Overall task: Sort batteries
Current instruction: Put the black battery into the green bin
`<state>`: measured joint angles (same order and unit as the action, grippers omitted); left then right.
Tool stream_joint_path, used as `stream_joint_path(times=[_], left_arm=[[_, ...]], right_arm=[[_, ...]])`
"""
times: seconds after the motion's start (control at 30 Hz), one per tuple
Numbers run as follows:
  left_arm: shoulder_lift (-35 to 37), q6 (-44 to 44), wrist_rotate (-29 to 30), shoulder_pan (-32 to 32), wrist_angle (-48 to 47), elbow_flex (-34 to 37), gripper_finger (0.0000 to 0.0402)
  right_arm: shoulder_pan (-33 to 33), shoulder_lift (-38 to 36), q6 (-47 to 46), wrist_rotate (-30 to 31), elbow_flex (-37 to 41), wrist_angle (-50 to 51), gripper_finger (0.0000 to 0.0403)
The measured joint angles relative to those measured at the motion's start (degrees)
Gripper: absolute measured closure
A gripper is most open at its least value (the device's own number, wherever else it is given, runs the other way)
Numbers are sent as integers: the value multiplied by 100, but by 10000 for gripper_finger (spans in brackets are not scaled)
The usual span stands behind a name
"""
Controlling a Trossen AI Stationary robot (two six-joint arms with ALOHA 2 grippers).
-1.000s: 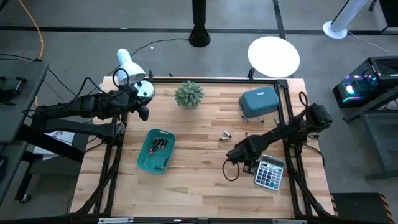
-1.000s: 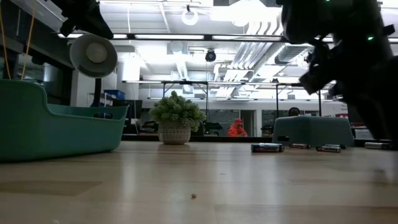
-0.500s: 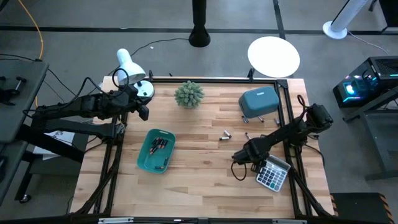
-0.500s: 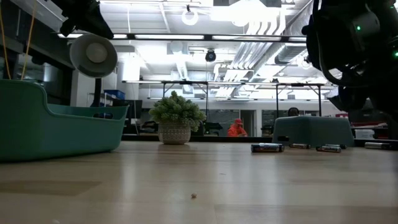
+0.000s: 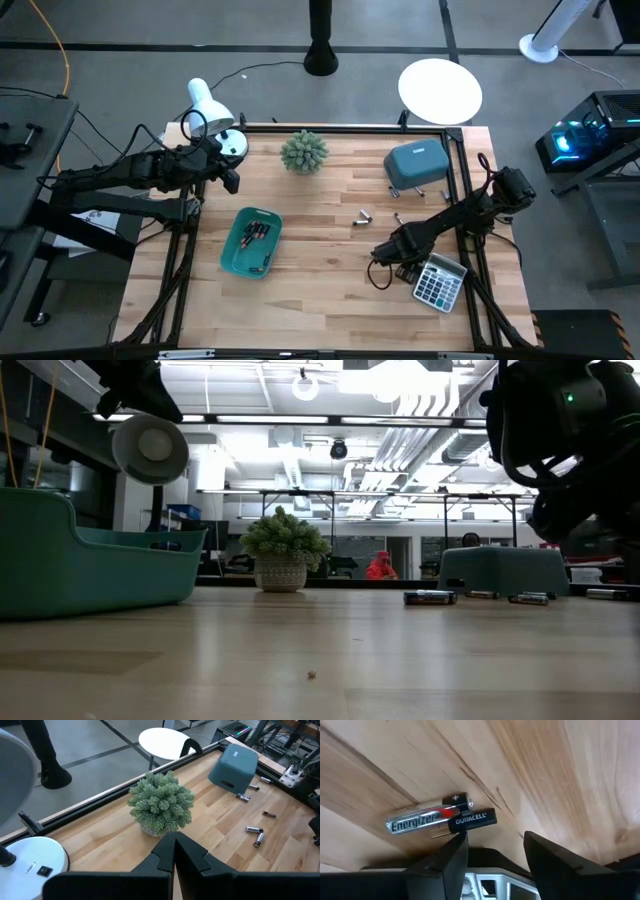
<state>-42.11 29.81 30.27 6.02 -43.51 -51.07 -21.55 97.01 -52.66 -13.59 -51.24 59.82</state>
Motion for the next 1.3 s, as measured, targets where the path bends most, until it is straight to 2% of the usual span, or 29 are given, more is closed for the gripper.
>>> stream_joint_path(times=[0.2,0.4,0.53,0.77,0.97,1.3], left_arm=[[0,-3,27,0,-2,0,402],[0,-3,32,0,-4,0,402],[0,-47,32,0,-21,0,402],[0,-156,34,0,-20,0,401],[0,-305,36,0,-17,0,401],[0,-456,36,0,-15,0,402]], right_arm=[[1,2,-281,-69,-61,-28,215],[1,2,-486,-120,-560,334,215],[-30,2,-1104,55,-847,351,215],[-182,4,-2637,270,-782,473,215],[-213,20,-3030,362,-782,388,215],[-223,24,-4394,481,-588,381,215]])
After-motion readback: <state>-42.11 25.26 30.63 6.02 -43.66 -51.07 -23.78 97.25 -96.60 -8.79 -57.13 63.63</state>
